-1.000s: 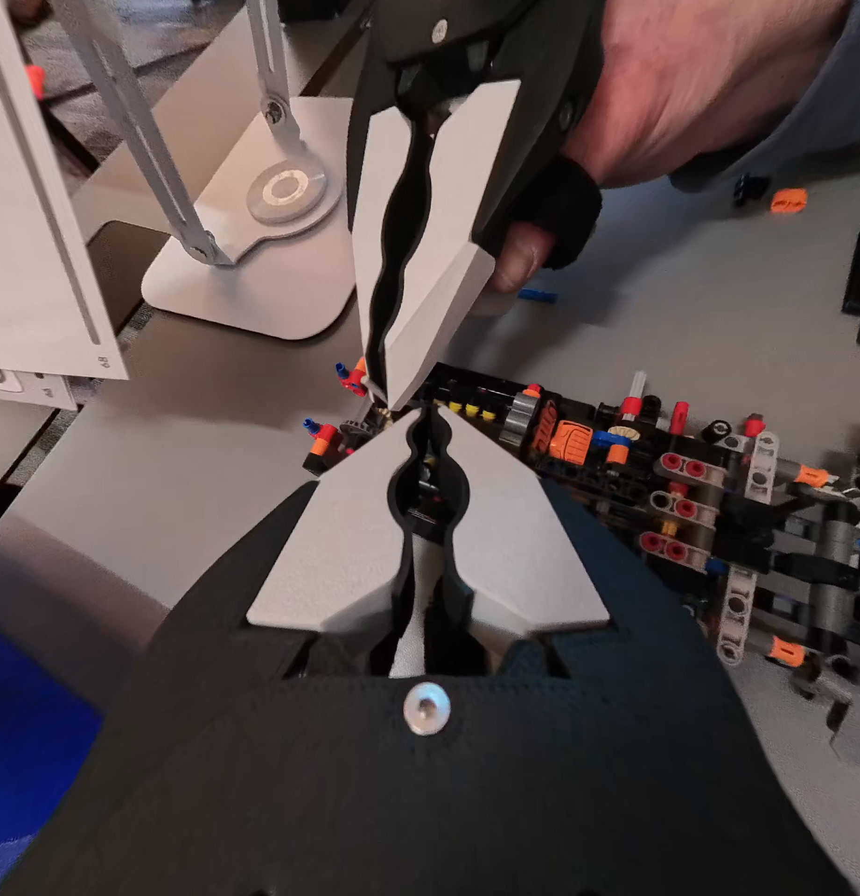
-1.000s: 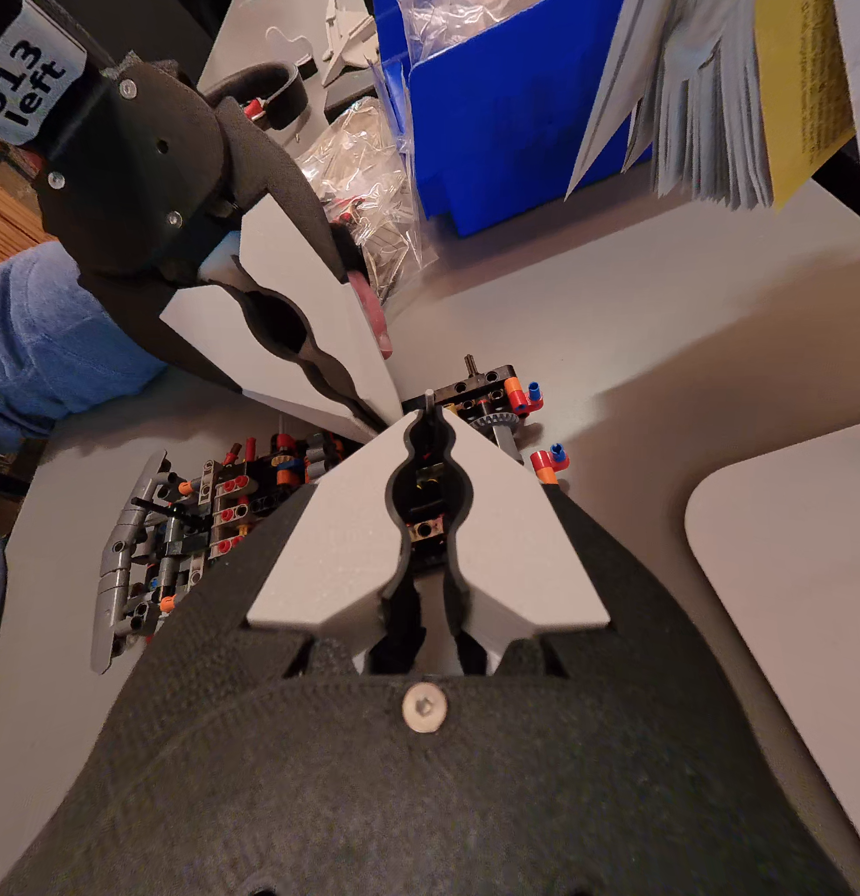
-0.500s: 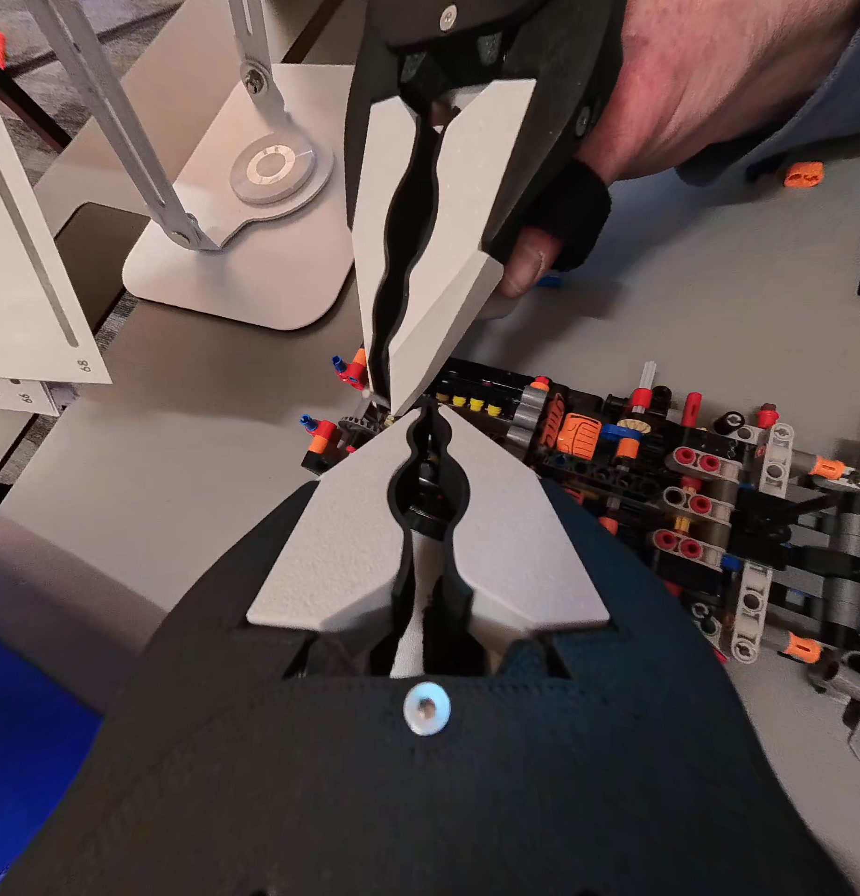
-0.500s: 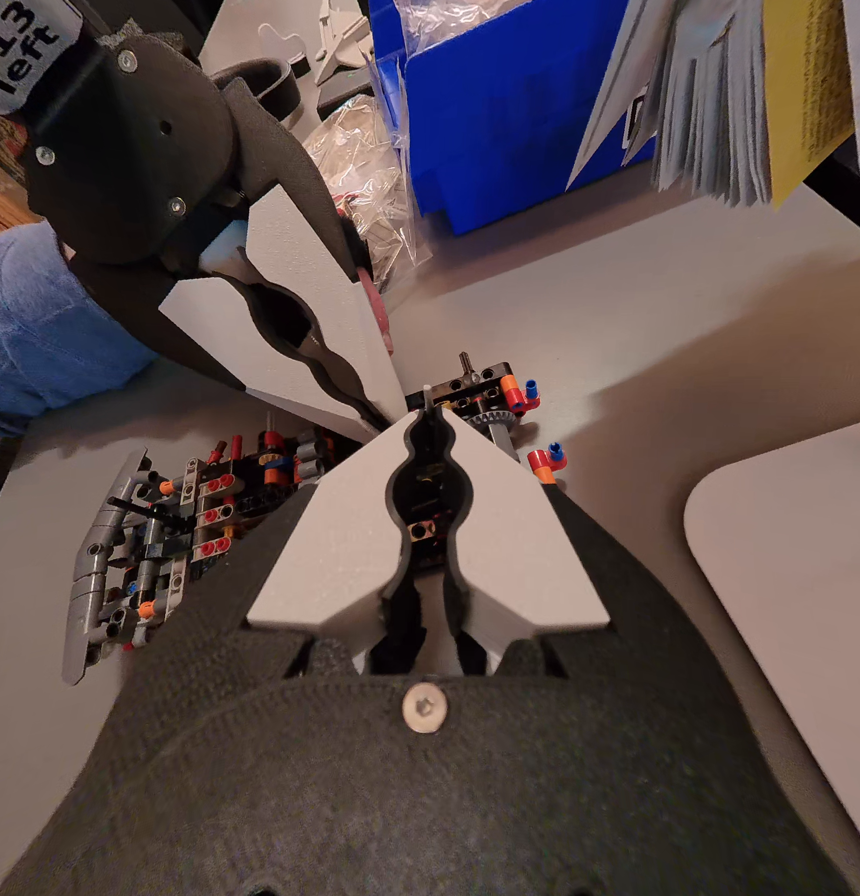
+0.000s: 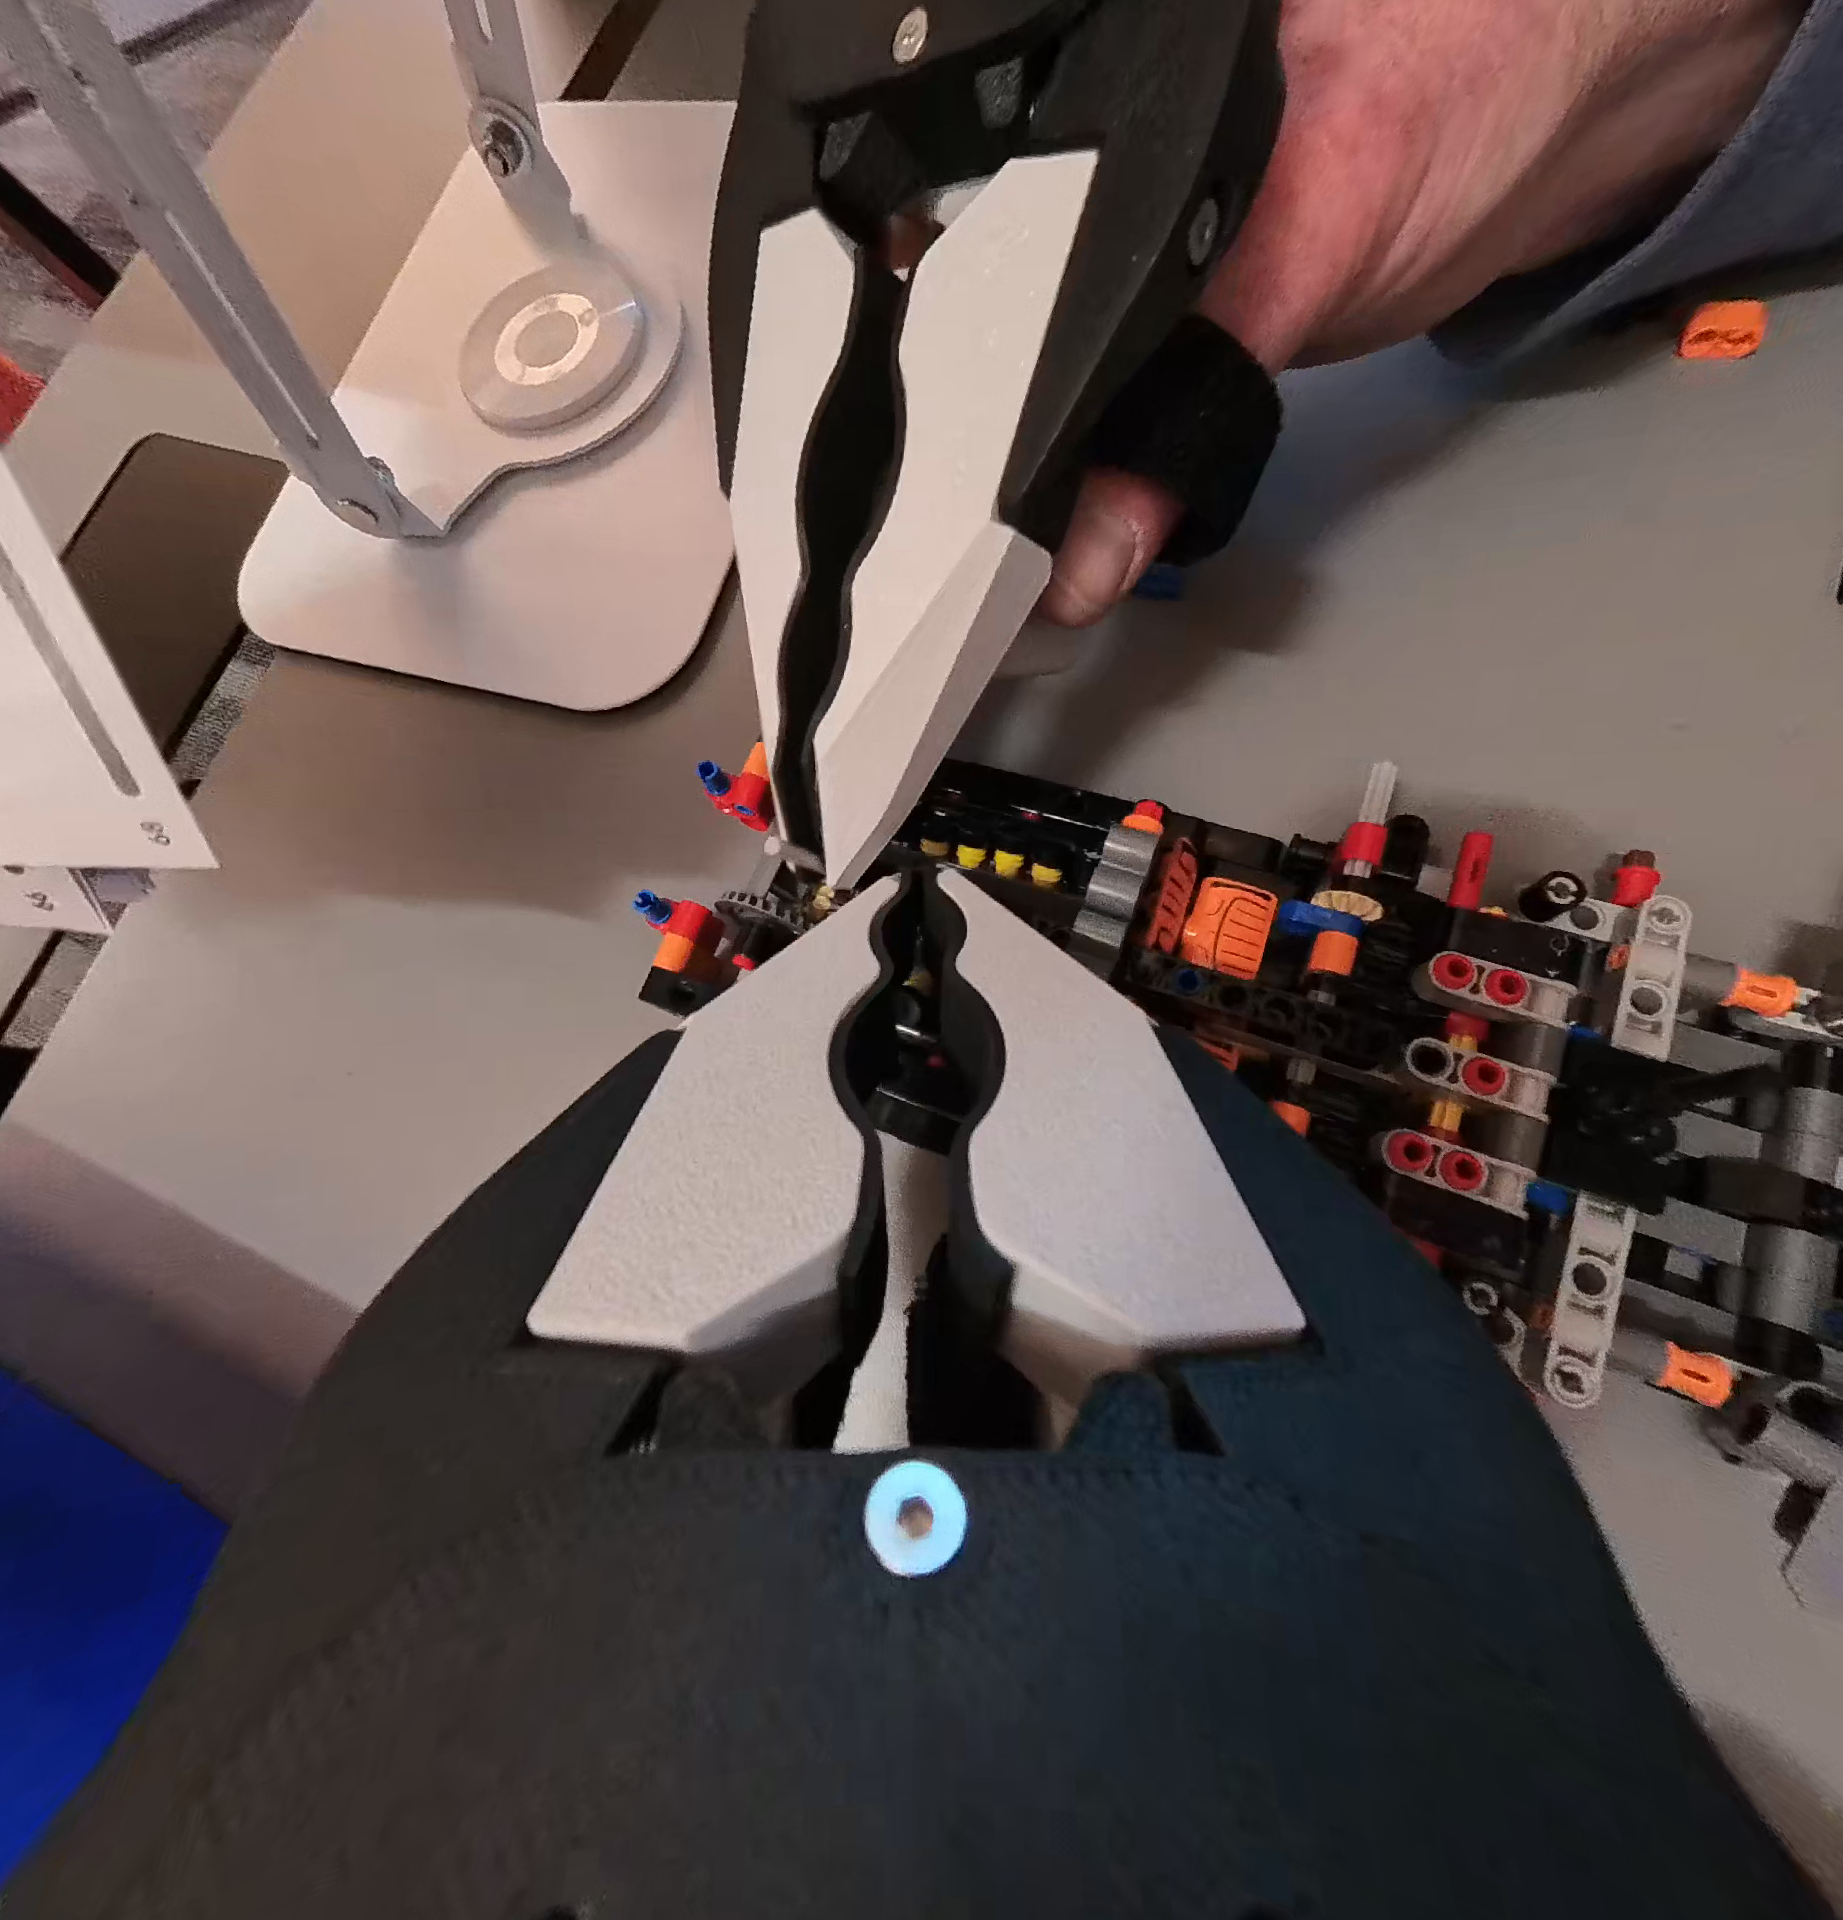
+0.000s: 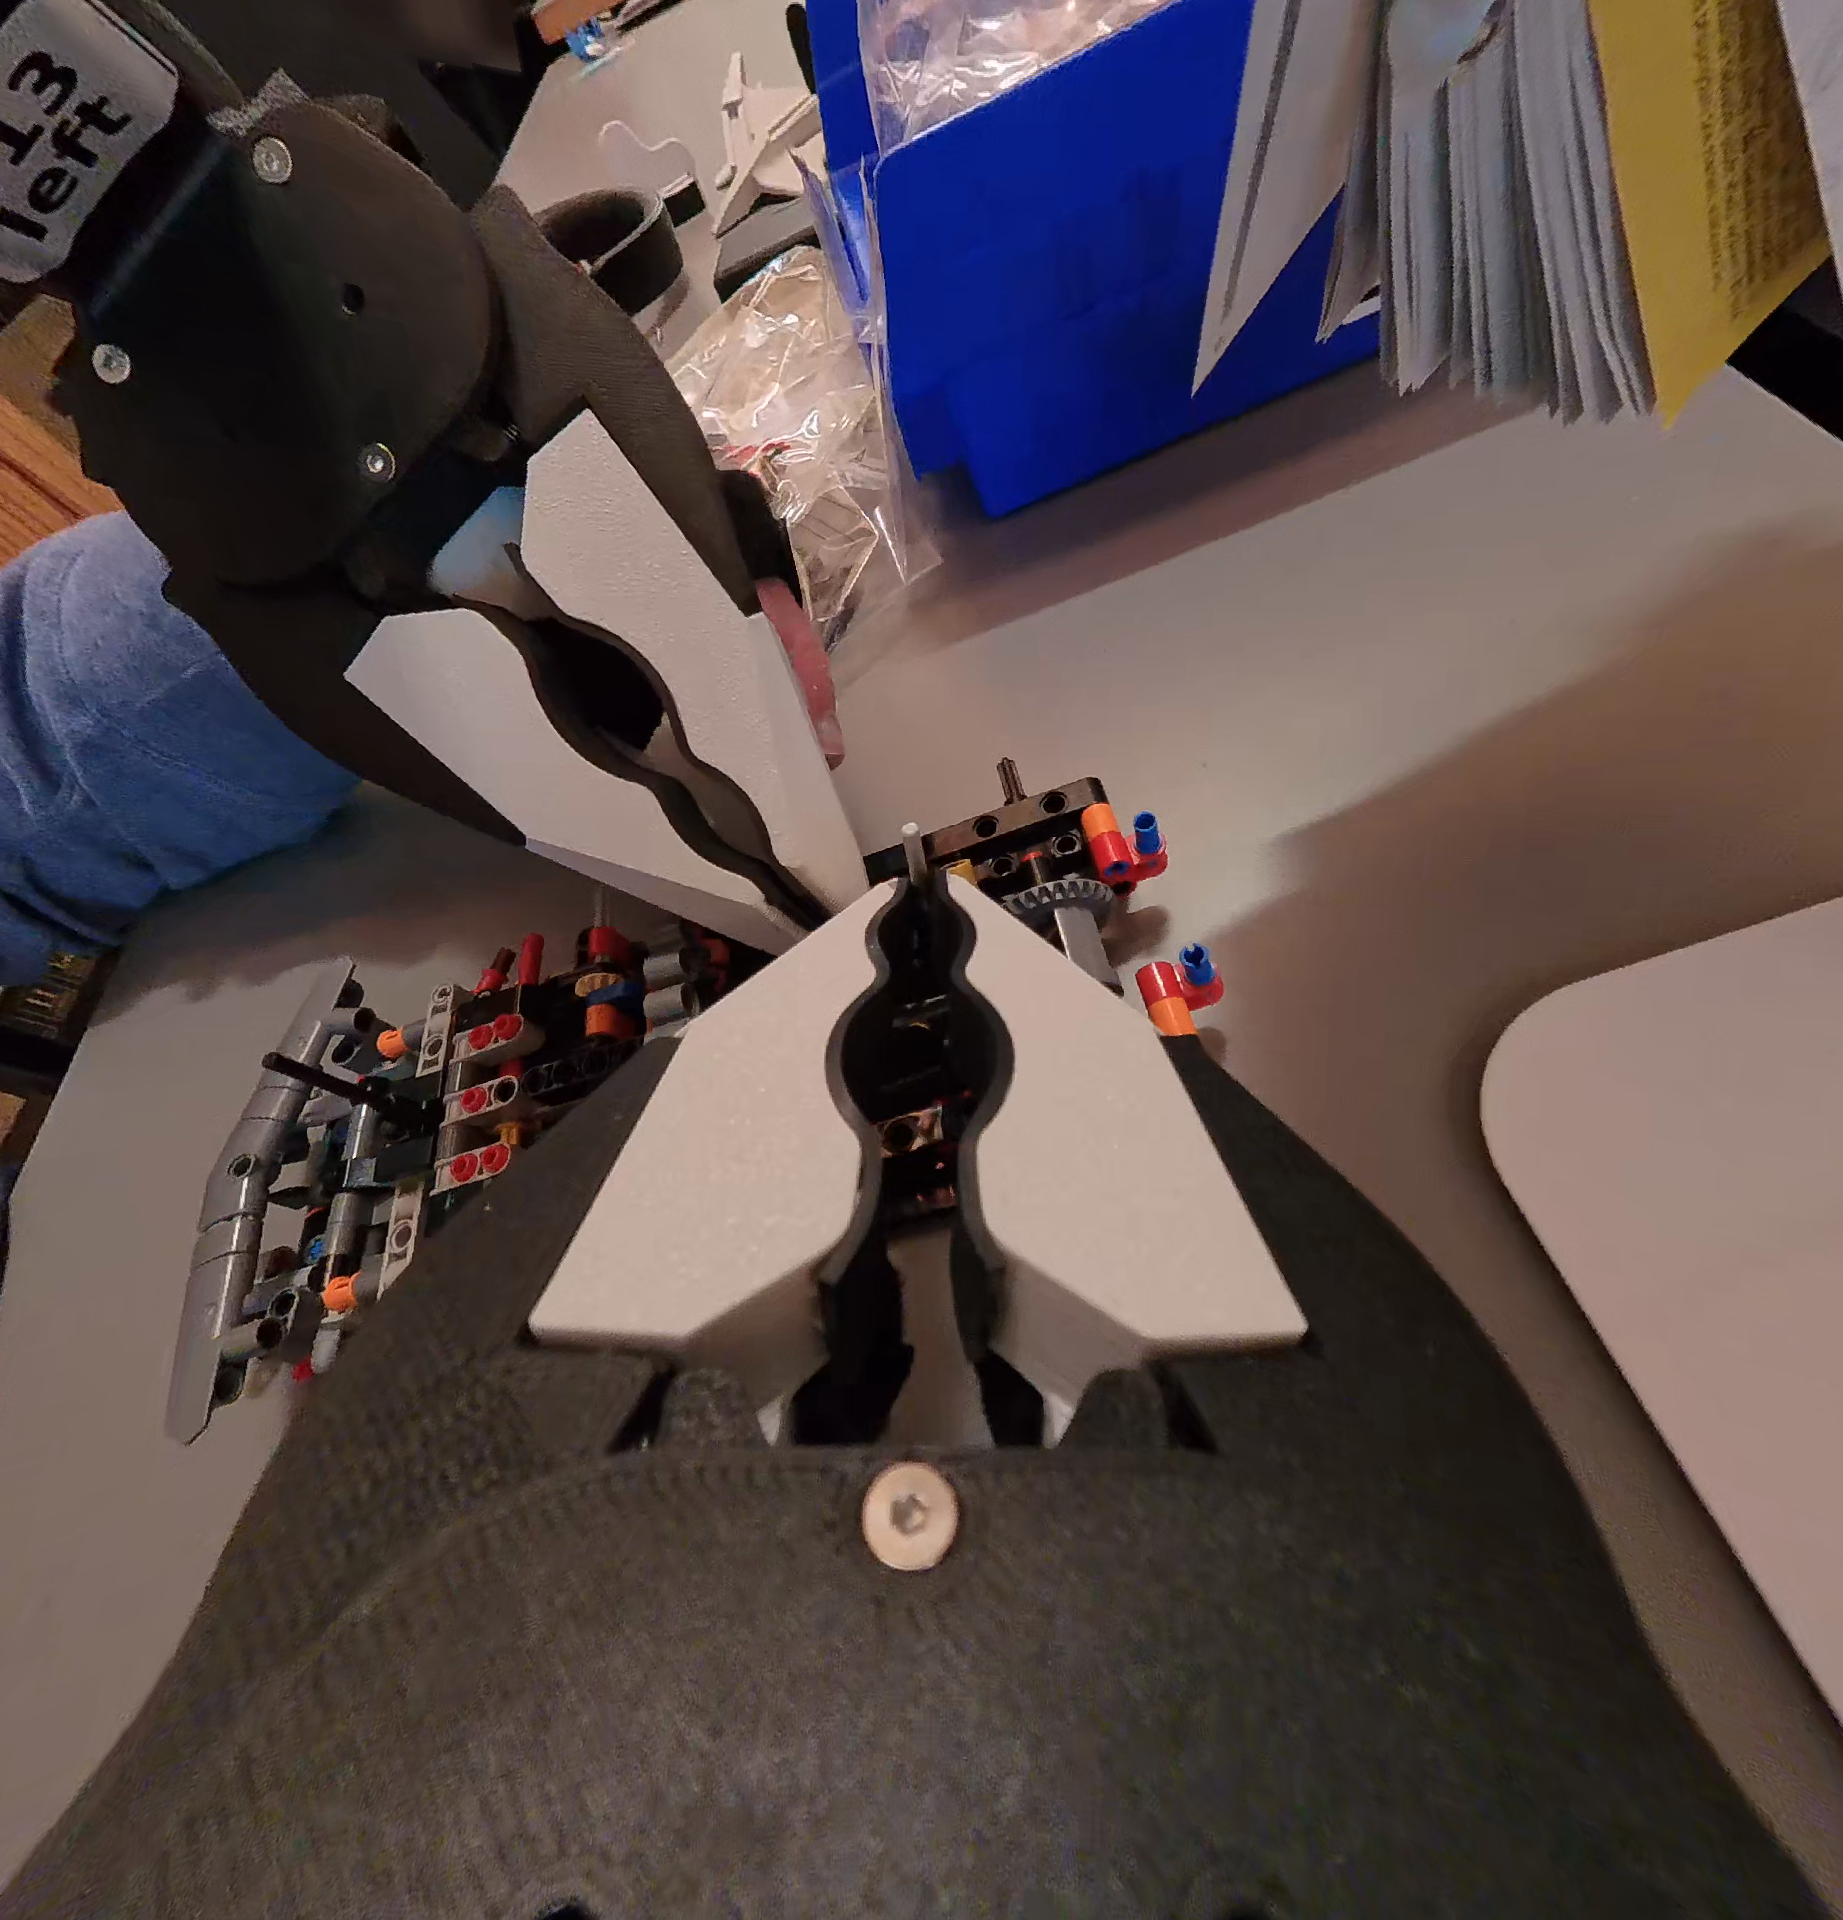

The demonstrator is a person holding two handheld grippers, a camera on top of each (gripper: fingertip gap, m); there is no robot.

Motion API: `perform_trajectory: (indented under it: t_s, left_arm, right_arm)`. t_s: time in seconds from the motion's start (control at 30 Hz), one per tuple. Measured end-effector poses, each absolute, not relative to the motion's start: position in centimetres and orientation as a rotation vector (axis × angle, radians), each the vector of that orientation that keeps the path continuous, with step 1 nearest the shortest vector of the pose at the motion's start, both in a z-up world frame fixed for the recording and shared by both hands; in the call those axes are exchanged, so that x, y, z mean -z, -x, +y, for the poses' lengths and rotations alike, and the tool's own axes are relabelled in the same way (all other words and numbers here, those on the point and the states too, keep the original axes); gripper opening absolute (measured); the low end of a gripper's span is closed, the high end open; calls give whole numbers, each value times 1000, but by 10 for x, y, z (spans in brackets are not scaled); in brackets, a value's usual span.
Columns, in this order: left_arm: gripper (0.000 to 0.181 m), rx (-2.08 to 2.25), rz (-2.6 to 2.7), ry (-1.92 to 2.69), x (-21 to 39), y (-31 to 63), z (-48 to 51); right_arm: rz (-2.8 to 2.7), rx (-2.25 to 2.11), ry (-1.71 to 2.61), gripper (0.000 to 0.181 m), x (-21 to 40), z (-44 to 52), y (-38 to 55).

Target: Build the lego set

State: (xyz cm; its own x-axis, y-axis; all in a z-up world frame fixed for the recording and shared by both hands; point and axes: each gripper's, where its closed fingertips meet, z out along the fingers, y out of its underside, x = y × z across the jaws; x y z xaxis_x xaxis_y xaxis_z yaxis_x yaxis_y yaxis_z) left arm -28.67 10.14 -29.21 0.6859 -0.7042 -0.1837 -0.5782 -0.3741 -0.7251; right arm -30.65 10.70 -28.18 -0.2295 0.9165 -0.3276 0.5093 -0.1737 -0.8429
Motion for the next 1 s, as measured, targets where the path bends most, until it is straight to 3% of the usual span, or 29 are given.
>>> perform_trajectory:
  t_s: [1.0]
  left_arm:
    - [0, 44, 1140, 2043, 292, 273, 105]
  right_arm:
    - [-1739, -1399, 1570, 0, 280, 109, 293]
